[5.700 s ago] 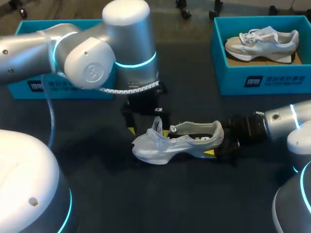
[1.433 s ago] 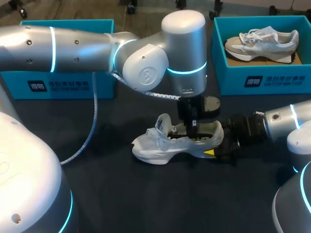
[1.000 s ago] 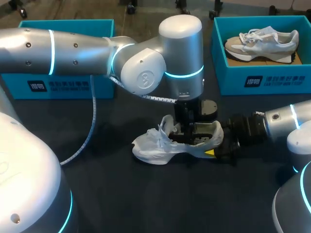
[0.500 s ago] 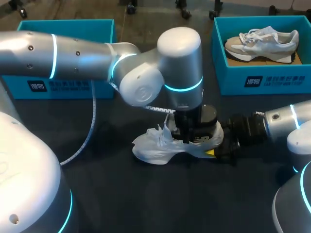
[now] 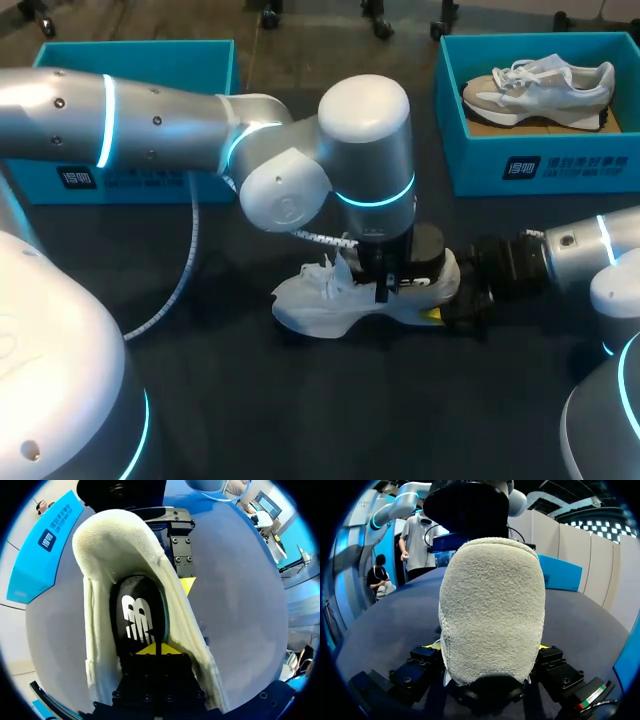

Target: Take the shoe out of the shoebox, open the shoe tongue, remove and reinsert the insole, then place the shoe into the shoebox

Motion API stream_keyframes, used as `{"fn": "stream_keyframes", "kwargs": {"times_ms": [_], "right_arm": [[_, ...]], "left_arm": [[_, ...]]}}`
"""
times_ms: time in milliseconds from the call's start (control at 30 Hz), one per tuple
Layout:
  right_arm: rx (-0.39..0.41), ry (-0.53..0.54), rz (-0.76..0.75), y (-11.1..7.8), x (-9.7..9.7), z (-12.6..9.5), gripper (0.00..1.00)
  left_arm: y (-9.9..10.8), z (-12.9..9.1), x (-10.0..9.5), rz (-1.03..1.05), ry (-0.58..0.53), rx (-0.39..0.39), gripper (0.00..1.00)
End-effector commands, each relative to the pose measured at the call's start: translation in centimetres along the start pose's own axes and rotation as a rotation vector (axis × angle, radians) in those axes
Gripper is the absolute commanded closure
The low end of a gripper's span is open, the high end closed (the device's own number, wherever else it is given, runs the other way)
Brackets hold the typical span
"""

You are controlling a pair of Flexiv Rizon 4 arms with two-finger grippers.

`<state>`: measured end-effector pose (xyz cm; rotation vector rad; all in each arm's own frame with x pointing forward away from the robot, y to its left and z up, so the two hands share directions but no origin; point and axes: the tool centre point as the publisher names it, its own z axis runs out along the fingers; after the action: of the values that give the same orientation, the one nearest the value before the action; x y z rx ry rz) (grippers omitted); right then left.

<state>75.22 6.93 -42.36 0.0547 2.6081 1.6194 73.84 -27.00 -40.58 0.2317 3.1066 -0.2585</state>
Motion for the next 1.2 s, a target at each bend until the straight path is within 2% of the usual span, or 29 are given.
{"fn": "stream_keyframes", "kwargs": {"times_ms": [33,267,633,967,1200], "right_arm": [[0.004,-0.001,0.0,0.1,0.1,0.1,1.0],[0.004,-0.001,0.0,0.1,0.1,0.1,1.0],[0.004,-0.001,0.0,0.1,0.1,0.1,1.0],[0.004,-0.001,0.0,0.1,0.1,0.1,1.0],[0.004,-0.001,0.0,0.1,0.1,0.1,1.0]], "left_arm": [[0.8,-1.3,-0.6,-0.005,0.004,0.023,1.0],[1.0,-3.7,-1.2,-0.023,0.031,0.067,1.0],[1.2,-5.3,-1.4,-0.045,0.067,0.109,1.0],[1.0,-7.2,-0.7,-0.064,0.136,0.187,1.0],[0.1,-8.6,-0.3,-0.07,0.164,0.238,1.0]]}}
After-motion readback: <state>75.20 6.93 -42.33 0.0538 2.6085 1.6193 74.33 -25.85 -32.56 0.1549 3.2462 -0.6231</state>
